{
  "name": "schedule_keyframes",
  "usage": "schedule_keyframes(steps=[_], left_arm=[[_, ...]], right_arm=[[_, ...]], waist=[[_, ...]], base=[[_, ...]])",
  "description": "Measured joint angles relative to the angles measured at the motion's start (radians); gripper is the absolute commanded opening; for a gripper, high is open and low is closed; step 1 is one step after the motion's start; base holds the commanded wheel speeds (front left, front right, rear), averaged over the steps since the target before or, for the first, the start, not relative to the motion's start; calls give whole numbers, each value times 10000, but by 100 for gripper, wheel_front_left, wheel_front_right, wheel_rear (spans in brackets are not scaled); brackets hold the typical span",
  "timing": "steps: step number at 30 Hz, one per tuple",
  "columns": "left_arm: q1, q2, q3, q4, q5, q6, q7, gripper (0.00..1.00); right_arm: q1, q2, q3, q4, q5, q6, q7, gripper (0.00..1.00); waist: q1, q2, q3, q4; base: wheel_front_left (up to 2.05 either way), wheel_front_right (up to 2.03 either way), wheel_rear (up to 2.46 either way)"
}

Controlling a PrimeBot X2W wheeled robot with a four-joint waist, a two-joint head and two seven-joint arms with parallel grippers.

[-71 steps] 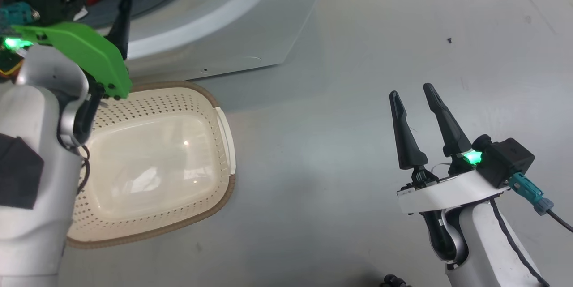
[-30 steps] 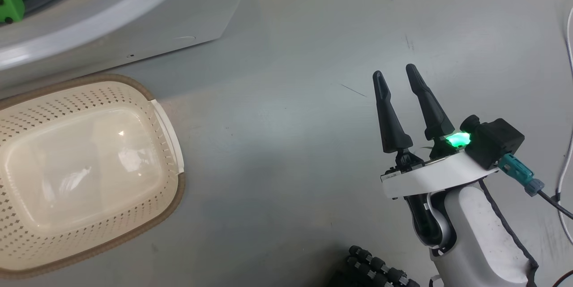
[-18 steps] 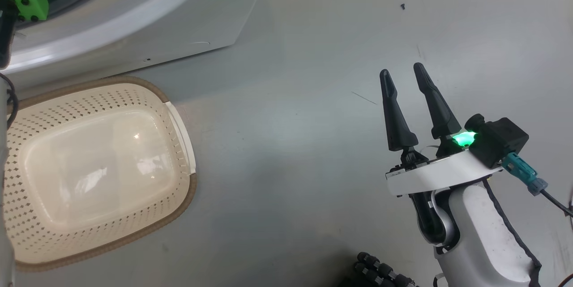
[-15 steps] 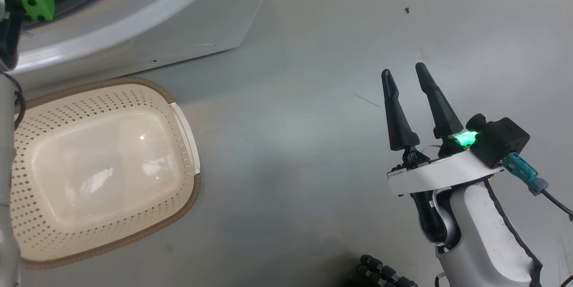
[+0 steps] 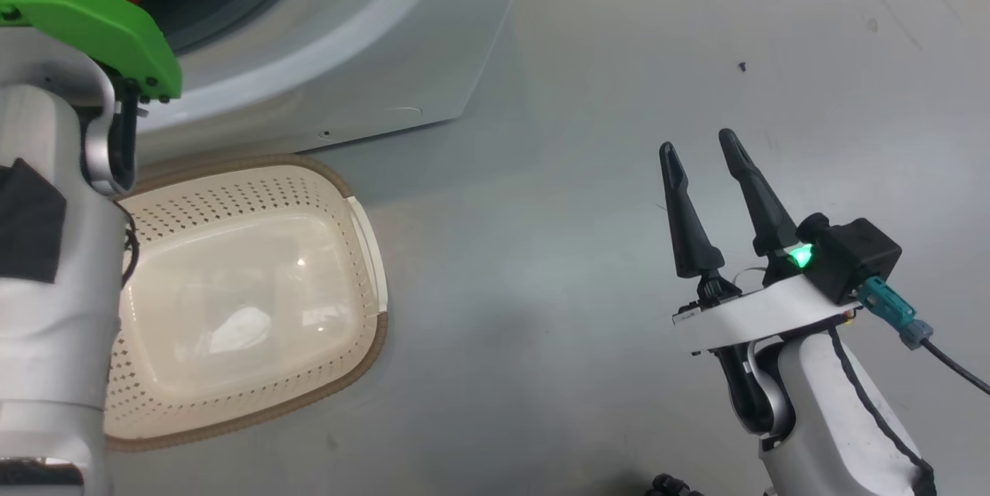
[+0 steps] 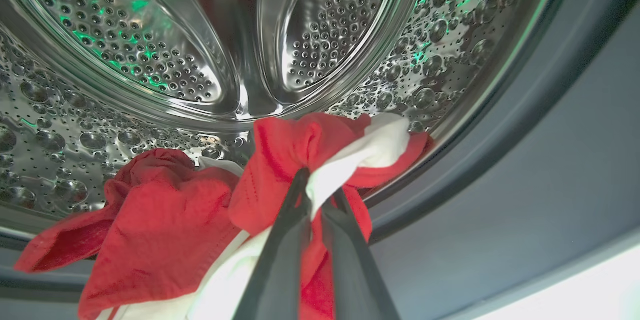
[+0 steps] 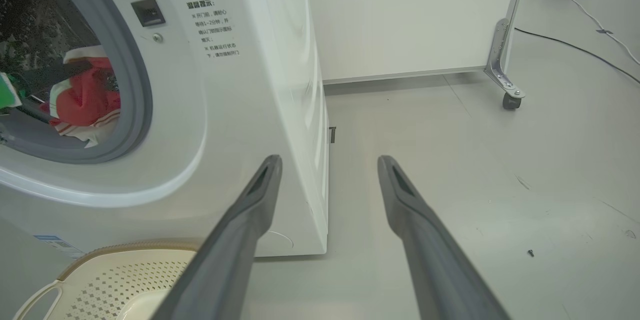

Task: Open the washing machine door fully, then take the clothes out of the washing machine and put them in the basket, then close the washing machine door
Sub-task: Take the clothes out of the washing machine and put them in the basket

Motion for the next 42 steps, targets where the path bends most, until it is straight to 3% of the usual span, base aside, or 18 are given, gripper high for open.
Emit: schedule_keyframes(steps=[13, 31, 42], left_arm=[[1522, -830, -150, -849, 12, 190, -2291, 0], [2583, -1070, 188, -3306, 201, 619, -2456, 0], [4337, -1237, 353, -4759, 288, 848, -2493, 0]], right_arm=[[855, -6, -330, 408, -579, 73, 0, 100], [1650, -8, -585, 564, -851, 173, 0, 100], [1950, -17, -798, 430, -928, 215, 0, 100]], waist=[[-1, 0, -1207, 759], [-1, 0, -2754, 1797], [-2, 0, -3235, 2279]], base=[[0, 0, 0], [0, 0, 0], [0, 0, 0]])
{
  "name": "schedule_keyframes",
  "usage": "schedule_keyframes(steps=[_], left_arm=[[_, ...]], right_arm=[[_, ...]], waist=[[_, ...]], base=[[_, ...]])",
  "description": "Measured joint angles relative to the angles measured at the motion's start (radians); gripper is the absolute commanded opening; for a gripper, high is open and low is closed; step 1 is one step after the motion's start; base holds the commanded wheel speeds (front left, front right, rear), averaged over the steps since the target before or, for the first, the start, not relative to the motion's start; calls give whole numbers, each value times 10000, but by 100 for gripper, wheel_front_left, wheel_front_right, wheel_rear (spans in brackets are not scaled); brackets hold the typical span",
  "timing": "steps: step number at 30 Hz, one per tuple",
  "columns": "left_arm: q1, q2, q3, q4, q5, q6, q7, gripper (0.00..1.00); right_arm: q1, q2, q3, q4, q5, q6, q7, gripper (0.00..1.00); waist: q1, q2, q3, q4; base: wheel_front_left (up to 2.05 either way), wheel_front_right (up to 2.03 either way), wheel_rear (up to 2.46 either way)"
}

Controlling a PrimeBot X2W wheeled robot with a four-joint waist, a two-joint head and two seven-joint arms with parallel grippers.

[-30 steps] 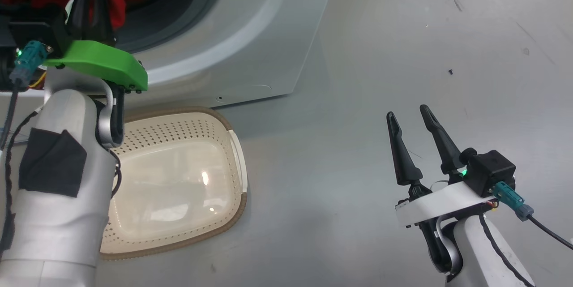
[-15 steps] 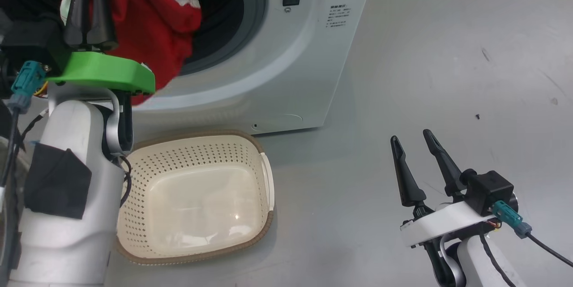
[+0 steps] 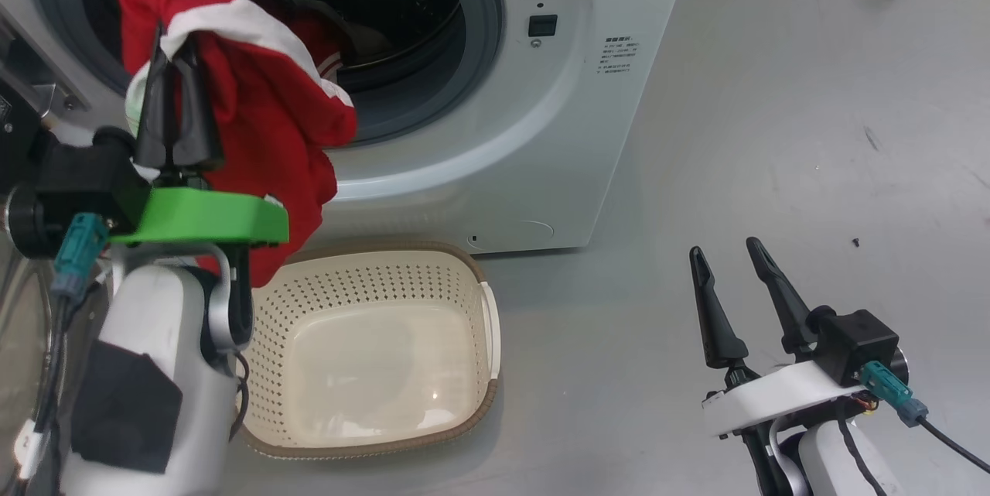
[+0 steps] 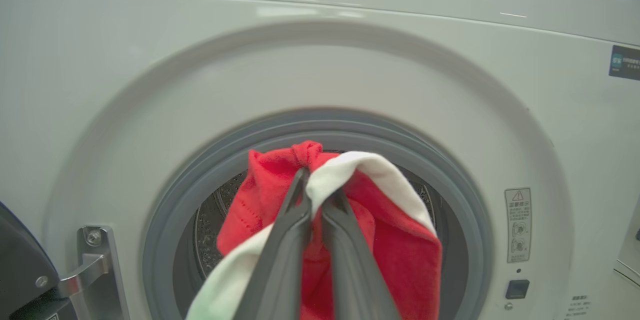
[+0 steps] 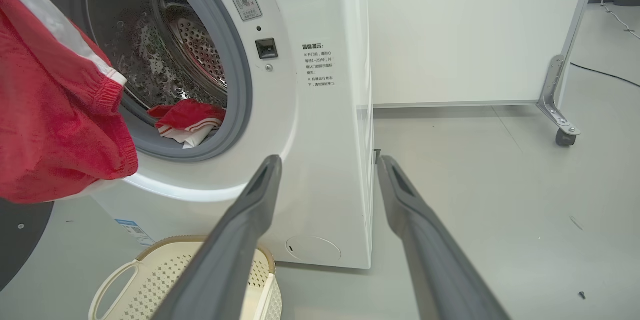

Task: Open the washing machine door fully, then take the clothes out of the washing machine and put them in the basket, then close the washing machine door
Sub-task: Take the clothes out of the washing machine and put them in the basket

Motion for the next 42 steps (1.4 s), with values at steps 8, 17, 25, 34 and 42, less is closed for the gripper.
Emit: schedule_keyframes(steps=[8, 17, 25, 34, 42], left_arm=[[1791, -71, 56, -29, -163, 105, 0, 0], [2834, -169, -215, 817, -522, 119, 416, 0], [2852, -136, -493, 1858, -523, 115, 1012, 0], [2067, 171, -451, 3030, -619, -65, 1845, 0], [1110, 403, -314, 4295, -803, -384, 2598, 0]], right_arm=[[18, -4, 140, -119, -31, 75, 0, 100], [-45, -4, 299, -328, -67, 88, 0, 100], [-381, -8, 516, -633, 0, 88, 0, 100], [-765, -6, 573, -949, 94, 88, 0, 100], [-1190, -6, 612, -1043, 198, 88, 0, 100]], waist=[[0, 0, 128, 96], [0, 0, 651, -65], [0, 0, 1333, -413], [0, 0, 2306, -979], [0, 0, 3214, -1511]], base=[[0, 0, 0], [0, 0, 0], [0, 0, 0], [0, 0, 0], [0, 0, 0]])
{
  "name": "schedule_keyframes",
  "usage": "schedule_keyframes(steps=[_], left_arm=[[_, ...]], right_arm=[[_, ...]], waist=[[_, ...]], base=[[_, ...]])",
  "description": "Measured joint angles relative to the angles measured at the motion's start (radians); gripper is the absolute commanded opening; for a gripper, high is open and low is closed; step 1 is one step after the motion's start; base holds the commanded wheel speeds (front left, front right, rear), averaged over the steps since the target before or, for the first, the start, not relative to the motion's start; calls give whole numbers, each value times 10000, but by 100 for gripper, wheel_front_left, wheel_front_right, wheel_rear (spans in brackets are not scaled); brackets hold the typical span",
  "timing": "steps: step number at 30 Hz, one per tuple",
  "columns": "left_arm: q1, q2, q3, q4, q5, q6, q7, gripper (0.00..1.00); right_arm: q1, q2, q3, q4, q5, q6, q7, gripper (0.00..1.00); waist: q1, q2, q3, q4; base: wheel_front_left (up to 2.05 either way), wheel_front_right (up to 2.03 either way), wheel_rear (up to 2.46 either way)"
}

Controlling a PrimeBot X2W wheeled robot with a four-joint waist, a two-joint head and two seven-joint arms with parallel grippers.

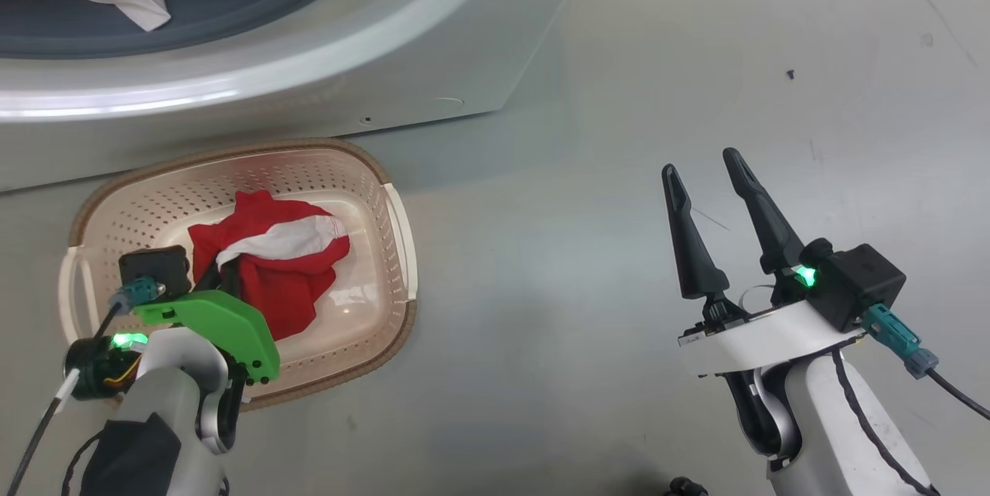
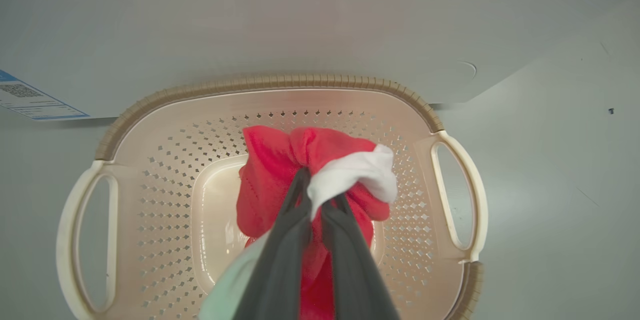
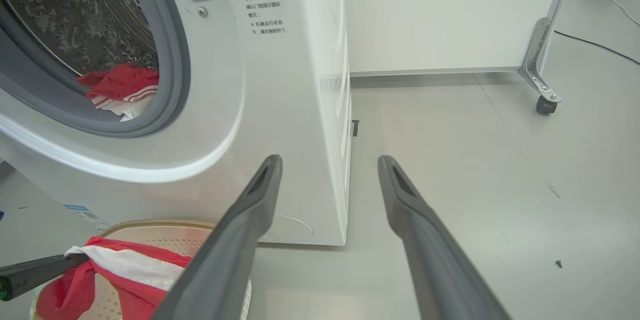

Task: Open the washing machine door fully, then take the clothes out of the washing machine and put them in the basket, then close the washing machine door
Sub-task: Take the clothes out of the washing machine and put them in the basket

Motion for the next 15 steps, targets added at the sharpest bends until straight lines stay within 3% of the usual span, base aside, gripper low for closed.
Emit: schedule_keyframes(steps=[15], left_arm=[[-1111, -58, 224, 1768, -596, -483, 658, 0]], right_arm=[[-352, 6, -17, -36, 117, -19, 0, 100]], waist=[[0, 0, 887, -511]], base=[[0, 0, 0]])
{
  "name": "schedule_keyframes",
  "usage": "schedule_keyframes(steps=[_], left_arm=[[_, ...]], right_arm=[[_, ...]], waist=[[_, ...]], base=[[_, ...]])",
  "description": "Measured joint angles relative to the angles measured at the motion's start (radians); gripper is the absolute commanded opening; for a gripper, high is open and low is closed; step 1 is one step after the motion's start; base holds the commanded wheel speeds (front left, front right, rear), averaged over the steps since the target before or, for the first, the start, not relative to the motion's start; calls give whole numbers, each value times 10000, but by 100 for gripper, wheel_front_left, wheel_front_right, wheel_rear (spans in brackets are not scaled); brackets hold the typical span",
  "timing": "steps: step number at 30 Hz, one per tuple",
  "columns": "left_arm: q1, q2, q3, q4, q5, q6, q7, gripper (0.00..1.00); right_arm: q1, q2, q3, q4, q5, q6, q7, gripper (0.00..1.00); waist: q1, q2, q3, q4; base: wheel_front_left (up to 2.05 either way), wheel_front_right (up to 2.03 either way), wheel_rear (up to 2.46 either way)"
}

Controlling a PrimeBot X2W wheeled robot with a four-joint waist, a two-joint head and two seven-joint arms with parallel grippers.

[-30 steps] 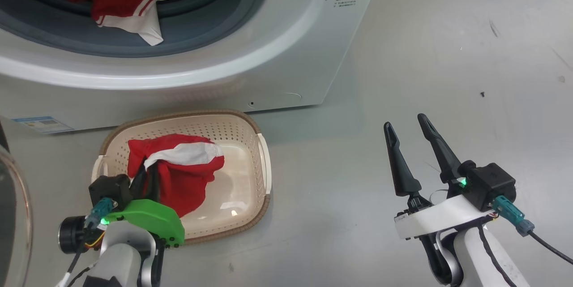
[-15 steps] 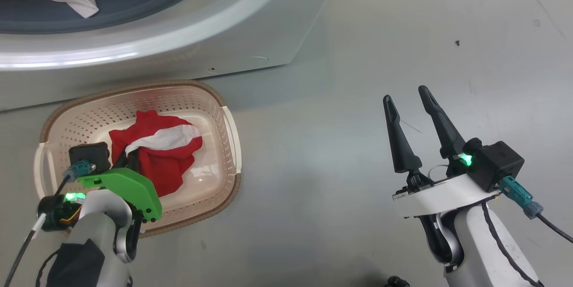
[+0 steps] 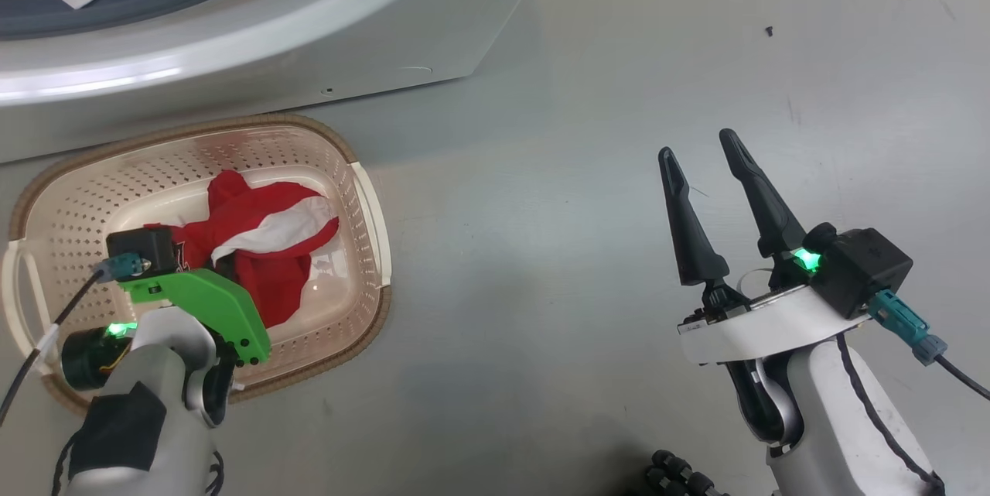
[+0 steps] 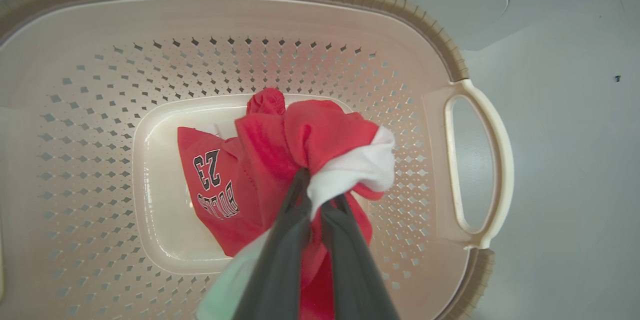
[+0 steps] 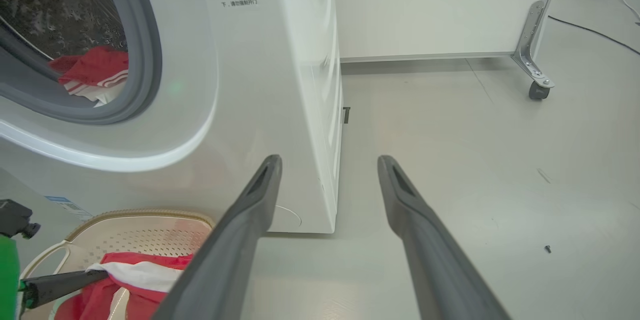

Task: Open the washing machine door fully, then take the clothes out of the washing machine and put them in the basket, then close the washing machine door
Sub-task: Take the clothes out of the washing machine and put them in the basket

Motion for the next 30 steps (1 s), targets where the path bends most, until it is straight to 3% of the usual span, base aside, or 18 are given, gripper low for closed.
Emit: schedule_keyframes(steps=[2, 3, 4, 5, 6, 7, 20, 27, 30], left_arm=[[-105, -25, 52, 128, -117, -48, -12, 0], [-154, -35, 29, 217, -130, -81, -15, 5], [-204, -56, -4, 326, -130, -104, -58, 27], [-204, -56, -4, 326, -130, -104, -58, 27], [-226, -88, -50, 472, -119, -132, -174, 46], [-228, -107, -44, 527, -119, -153, -265, 100], [-215, -393, -190, 750, 15, -301, -1732, 100], [-91, -585, -405, 349, 211, -483, -3049, 100], [51, -585, -460, 88, 389, -481, -3095, 100]], right_arm=[[-6, 0, 2, 6, 86, 0, 0, 100], [-9, 0, -15, 13, 94, 0, 0, 100], [-12, 0, -46, 31, 94, -6, 0, 100], [-12, 0, -46, 31, 94, -6, 0, 100], [-29, 0, -52, 81, 94, -6, 0, 100], [-39, -2, -50, 98, 94, -6, 0, 100], [-101, -4, -134, 483, 31, -6, 0, 100], [134, -8, -399, 901, -278, -4, 0, 100], [256, -6, -546, 999, -389, 2, 0, 100]], waist=[[0, 0, 9, 20], [0, 0, 7, 37], [0, 0, -2, 62], [0, 0, -2, 62], [0, 0, -46, 117], [0, 0, -76, 142], [0, 0, -759, 495], [0, 0, -1426, 951], [0, 0, -1712, 1155]], base=[[0, 0, 0], [0, 0, 0], [0, 0, 0], [0, 0, 0], [0, 0, 0], [0, 0, 0], [0, 0, 0], [0, 0, 0], [0, 0, 0]])
